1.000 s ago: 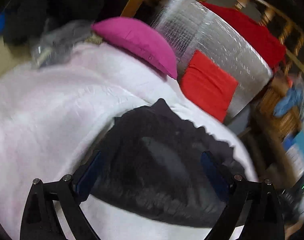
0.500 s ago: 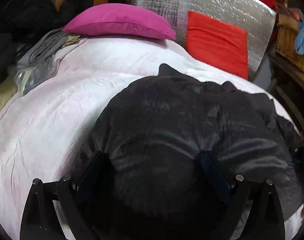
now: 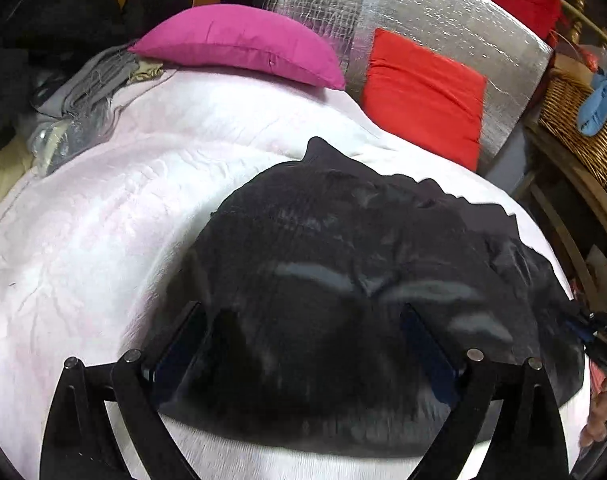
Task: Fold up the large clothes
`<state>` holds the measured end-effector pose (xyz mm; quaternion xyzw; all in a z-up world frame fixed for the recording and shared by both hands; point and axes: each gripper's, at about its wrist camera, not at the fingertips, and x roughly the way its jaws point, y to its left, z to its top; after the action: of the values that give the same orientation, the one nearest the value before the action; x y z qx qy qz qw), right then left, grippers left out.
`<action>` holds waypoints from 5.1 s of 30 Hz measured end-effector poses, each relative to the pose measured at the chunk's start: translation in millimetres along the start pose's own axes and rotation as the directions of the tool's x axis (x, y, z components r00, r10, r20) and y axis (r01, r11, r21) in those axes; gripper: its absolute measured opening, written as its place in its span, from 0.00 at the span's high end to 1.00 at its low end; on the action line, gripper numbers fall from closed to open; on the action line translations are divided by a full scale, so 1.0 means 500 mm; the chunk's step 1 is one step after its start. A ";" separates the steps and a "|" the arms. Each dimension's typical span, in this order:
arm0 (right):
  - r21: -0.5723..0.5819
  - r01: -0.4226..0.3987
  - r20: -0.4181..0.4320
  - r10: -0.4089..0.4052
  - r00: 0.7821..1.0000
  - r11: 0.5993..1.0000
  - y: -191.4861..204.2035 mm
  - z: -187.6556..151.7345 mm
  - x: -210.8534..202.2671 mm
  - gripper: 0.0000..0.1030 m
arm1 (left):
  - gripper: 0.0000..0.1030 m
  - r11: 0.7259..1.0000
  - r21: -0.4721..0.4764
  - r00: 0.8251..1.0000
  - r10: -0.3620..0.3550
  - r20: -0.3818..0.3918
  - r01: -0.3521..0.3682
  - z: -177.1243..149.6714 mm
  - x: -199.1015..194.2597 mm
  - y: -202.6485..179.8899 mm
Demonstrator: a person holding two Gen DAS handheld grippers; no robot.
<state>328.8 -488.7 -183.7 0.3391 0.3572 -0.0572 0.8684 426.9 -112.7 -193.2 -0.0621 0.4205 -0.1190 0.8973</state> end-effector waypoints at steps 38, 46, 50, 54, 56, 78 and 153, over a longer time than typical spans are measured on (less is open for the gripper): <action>0.179 -0.060 0.094 0.044 0.995 0.982 -0.152 0.004 -0.149 0.23 | 0.00 0.988 -0.101 0.988 0.109 -0.113 -0.121 0.028 -0.001 0.160; 0.110 0.074 -0.058 -0.068 0.996 0.991 -0.144 -0.023 -0.049 0.31 | 0.00 0.965 0.091 0.951 0.259 -0.168 -0.247 0.005 0.045 0.114; 0.133 -0.005 0.004 0.004 1.000 0.991 -0.126 -0.031 -0.109 0.30 | 0.00 0.977 0.037 0.964 0.211 -0.159 -0.208 0.002 -0.009 0.121; 0.148 -0.125 0.012 0.124 0.992 0.981 -0.106 -0.068 -0.151 0.30 | 0.00 0.998 0.016 0.989 0.069 -0.128 -0.068 -0.017 -0.076 0.102; 0.185 -0.169 -0.014 0.174 0.985 0.968 -0.103 -0.096 -0.154 0.29 | 0.00 1.000 -0.001 0.989 -0.004 -0.149 0.004 -0.037 -0.090 0.092; 0.552 -0.150 -0.026 0.196 0.980 0.820 -0.190 -0.167 0.010 0.25 | 0.01 0.833 -0.510 0.915 -0.356 -0.192 0.217 -0.098 0.076 0.107; 0.286 -0.069 -0.171 0.122 0.978 0.956 -0.338 -0.031 -0.148 0.20 | 0.18 0.907 -0.302 0.869 -0.384 -0.312 0.292 -0.025 0.055 0.194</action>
<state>207.4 -618.5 -235.3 0.4786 0.4087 -0.0325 0.7764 449.8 -26.4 -242.1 -0.2224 0.5734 -0.2318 0.7537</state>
